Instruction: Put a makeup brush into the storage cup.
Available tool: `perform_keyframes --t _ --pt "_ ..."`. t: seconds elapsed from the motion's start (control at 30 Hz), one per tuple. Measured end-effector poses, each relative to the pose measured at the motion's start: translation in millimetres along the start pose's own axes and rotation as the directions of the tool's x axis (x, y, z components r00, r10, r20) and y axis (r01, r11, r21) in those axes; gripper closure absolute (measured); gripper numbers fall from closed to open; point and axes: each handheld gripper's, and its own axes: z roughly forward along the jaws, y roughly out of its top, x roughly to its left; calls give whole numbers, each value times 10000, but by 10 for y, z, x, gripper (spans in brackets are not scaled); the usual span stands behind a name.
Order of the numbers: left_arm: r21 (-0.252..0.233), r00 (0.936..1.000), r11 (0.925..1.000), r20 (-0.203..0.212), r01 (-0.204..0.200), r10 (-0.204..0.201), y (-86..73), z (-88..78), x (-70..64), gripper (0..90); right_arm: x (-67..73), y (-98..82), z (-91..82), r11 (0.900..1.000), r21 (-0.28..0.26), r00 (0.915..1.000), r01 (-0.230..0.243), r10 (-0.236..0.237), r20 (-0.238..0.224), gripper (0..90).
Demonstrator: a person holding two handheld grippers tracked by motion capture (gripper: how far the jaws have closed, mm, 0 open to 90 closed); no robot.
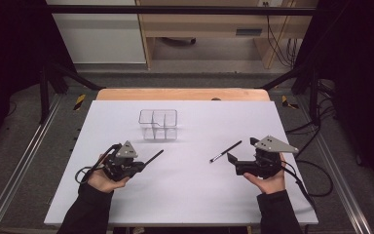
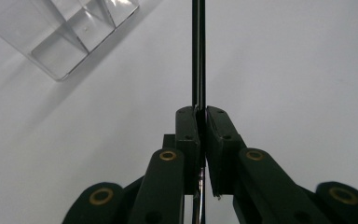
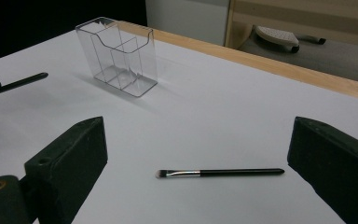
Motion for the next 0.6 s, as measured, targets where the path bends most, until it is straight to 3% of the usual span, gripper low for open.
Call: perform_keyframes --t 0.3,0.5,0.6 --pt "-466 9975 9968 263 -649 662 123 -43 -145 834 58 38 34 9992 191 9994 357 -357 -5 53" --pt "-711 9939 9921 324 -1030 1055 202 -56 -169 834 110 91 68 9972 334 9977 675 -675 -12 57" --pt "-734 9922 9906 407 -1151 1182 237 -50 -171 834 175 138 112 9926 523 9940 1096 -1095 -62 58"
